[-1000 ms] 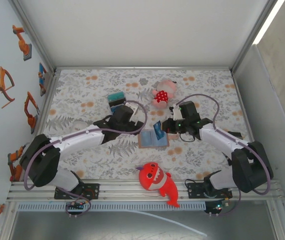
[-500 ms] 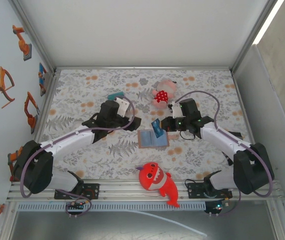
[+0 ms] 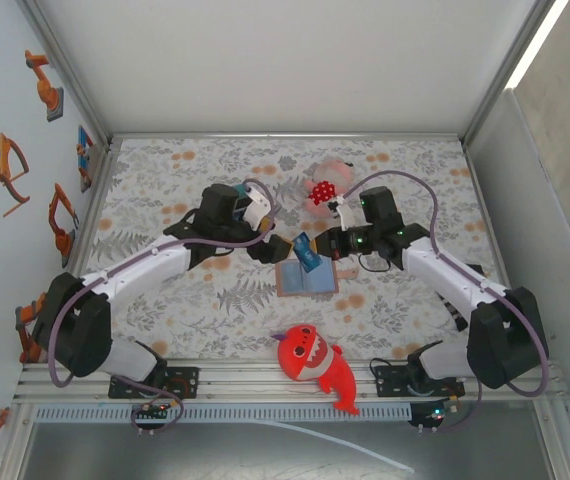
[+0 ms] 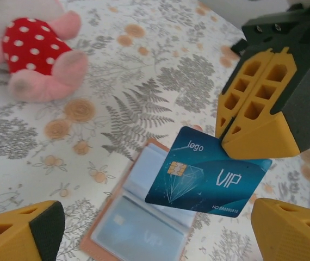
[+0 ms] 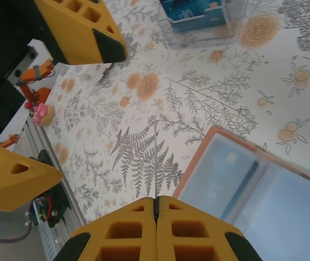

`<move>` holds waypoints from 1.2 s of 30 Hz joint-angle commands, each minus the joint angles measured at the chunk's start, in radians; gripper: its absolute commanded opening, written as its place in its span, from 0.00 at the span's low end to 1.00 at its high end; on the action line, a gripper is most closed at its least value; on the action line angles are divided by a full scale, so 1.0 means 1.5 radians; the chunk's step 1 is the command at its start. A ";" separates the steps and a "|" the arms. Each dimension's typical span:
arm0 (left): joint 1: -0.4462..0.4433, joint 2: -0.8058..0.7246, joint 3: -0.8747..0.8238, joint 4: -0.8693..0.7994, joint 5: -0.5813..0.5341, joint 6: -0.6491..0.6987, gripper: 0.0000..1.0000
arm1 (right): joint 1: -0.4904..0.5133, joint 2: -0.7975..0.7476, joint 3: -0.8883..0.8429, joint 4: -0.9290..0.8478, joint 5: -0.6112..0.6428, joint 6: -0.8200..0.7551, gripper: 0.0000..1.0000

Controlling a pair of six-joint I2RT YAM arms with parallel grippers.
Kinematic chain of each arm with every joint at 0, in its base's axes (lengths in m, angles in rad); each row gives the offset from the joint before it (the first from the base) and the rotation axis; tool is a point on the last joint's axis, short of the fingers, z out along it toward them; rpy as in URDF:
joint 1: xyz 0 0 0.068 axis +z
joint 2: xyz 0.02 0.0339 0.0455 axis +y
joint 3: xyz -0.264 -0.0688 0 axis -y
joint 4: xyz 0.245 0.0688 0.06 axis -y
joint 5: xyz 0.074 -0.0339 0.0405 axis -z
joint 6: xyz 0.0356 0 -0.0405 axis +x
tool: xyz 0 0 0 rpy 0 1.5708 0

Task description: Take the credit cards out of the card holder

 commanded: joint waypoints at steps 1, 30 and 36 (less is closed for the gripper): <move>0.003 0.014 0.035 -0.065 0.097 0.067 0.88 | 0.002 -0.016 0.034 -0.035 -0.061 -0.060 0.00; 0.003 0.043 0.079 -0.150 0.212 0.104 0.00 | 0.025 -0.031 0.067 -0.087 -0.114 -0.155 0.00; 0.006 -0.001 0.038 -0.105 0.204 0.063 0.00 | 0.024 -0.040 0.061 -0.084 -0.049 -0.139 0.36</move>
